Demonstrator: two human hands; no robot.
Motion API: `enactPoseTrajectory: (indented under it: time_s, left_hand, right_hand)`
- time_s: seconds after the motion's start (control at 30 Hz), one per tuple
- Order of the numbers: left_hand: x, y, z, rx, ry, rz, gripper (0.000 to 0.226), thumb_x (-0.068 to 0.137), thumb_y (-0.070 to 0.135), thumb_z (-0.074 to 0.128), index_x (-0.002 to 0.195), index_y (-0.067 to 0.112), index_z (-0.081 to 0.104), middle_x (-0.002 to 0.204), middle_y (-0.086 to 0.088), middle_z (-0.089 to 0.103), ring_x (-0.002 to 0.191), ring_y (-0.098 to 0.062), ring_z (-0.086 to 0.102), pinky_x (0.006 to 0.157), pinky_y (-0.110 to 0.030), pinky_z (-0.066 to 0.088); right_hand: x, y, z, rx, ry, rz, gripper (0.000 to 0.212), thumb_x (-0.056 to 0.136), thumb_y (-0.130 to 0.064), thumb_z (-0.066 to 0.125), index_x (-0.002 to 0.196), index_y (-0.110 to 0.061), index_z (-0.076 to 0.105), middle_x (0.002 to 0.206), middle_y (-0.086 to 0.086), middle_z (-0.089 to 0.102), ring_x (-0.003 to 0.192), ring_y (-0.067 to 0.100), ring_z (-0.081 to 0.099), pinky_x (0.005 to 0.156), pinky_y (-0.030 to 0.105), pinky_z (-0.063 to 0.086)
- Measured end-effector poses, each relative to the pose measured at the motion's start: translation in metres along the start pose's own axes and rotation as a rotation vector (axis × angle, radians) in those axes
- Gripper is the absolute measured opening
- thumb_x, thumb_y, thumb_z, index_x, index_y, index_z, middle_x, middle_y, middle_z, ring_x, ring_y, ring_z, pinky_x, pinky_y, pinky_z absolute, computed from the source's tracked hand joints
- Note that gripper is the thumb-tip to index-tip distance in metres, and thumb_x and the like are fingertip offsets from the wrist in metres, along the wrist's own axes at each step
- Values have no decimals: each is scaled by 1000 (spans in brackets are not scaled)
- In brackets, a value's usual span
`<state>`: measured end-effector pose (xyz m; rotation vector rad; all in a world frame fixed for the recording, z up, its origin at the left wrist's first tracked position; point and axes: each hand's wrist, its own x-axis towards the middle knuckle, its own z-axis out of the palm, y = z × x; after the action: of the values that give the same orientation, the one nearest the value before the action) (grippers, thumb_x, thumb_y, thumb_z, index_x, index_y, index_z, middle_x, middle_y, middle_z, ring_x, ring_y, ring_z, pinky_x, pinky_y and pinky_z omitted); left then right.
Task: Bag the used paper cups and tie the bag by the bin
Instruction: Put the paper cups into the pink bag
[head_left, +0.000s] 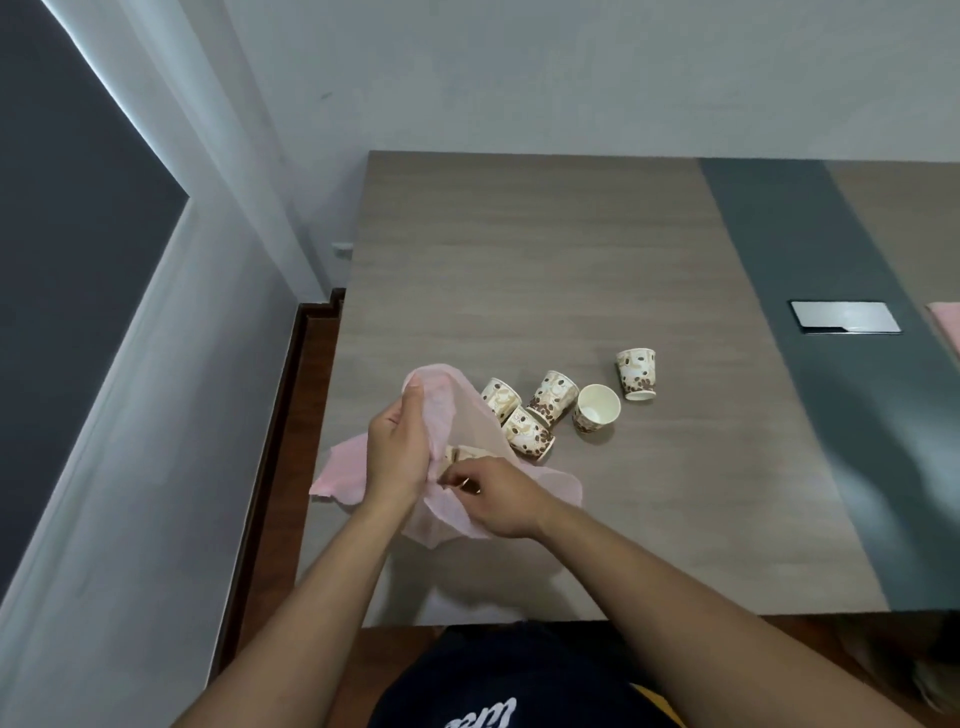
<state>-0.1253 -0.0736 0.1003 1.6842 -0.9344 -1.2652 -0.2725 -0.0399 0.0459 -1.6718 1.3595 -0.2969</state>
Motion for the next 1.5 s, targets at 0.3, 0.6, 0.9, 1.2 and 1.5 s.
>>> enactPoseTrajectory:
  time_s: [0.3,0.6,0.9,1.2,1.5]
  left_hand:
    - [-1,-1,3,-26,14,-28,61,112,54,54,64,17,50,67,-12,45,66,-23,51,67,-37,43]
    - [11,1,7,-13,8,-37,54,113,53,54,81,10,59,75,-13,51,69,-22,51,69,-35,44]
    - [12,-1,11,65,-7,-77,62,112,51,56,94,-6,73,77,-11,65,77,-21,63,71,-35,48]
    - [18,0,-14,155,49,-206,55,107,62,54,100,16,84,95,-9,85,98,-29,81,93,-49,63]
    - [22,18,-4,164,59,-90,39,116,44,51,93,17,68,87,-7,67,79,-17,64,65,-24,51]
  right_hand:
    - [5,14,10,-144,8,-42,31,108,-28,59,131,-16,75,132,8,74,110,27,71,99,41,57]
    - [3,78,-78,-78,482,207,25,108,-36,60,97,-17,72,94,0,78,85,21,71,78,34,52]
    - [9,165,-110,-401,23,409,35,108,-20,55,137,-5,68,150,16,61,148,37,41,120,35,35]
    - [20,190,-104,-284,124,475,35,96,-29,56,100,-1,77,104,27,73,97,48,70,76,38,49]
    - [10,114,-152,354,629,390,48,108,-31,57,67,-12,76,58,10,73,55,21,69,70,32,55]
